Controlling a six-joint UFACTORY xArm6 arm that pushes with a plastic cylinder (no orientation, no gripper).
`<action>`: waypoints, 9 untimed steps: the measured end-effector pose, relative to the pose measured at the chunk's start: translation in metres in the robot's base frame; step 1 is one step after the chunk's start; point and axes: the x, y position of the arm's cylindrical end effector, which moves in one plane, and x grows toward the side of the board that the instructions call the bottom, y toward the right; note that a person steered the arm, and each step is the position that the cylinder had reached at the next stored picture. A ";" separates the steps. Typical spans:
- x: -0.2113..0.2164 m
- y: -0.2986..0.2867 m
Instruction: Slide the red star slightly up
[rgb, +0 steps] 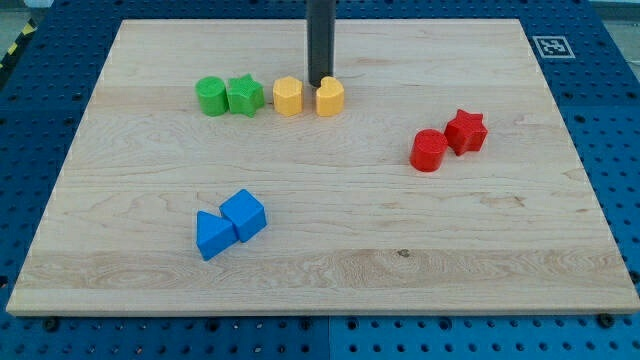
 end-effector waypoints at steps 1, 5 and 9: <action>0.000 -0.022; -0.035 0.061; 0.113 0.325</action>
